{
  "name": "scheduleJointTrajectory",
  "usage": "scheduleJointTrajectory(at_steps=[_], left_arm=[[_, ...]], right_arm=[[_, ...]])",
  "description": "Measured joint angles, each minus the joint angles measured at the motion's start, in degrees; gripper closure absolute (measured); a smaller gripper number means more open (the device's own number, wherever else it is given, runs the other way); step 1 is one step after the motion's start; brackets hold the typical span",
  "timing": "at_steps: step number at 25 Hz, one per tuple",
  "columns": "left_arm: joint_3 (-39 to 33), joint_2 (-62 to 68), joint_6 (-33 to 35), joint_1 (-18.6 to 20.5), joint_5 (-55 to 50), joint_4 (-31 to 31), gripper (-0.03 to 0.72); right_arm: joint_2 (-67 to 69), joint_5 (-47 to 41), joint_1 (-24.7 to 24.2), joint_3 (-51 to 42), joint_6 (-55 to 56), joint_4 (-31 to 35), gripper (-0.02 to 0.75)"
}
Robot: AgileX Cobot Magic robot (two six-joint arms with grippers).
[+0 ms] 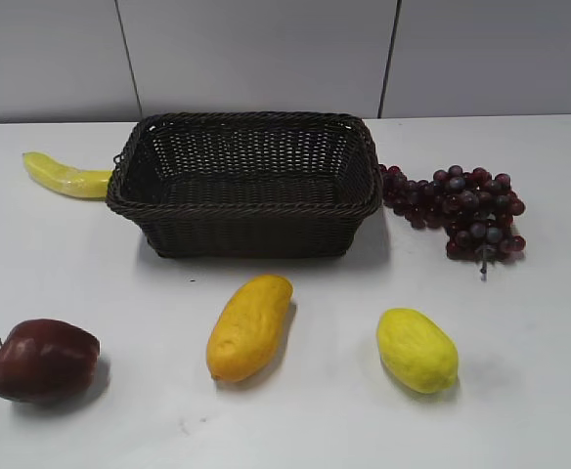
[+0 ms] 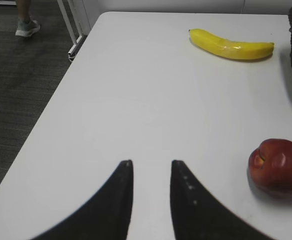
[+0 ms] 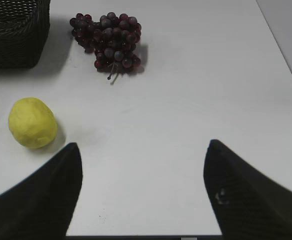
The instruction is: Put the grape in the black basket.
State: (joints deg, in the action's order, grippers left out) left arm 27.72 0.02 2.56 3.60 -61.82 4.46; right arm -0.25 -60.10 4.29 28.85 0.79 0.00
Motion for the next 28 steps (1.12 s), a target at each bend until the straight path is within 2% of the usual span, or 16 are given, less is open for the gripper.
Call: scheduleJointTrajectory(at_steps=[15, 20, 28], left_arm=[[0.0, 0.0, 0.0, 0.0, 0.0, 0.0, 0.46], [0.0, 0.0, 0.0, 0.0, 0.0, 0.0, 0.46], [0.0, 0.0, 0.0, 0.0, 0.0, 0.0, 0.46]], right_arm=[[1.19, 0.26, 0.0, 0.05, 0.0, 0.0, 0.163], [9.68, 5.93, 0.0, 1.85, 0.0, -0.58, 0.163], [30.4, 14.26, 0.0, 5.0, 0.0, -0.62, 0.163]])
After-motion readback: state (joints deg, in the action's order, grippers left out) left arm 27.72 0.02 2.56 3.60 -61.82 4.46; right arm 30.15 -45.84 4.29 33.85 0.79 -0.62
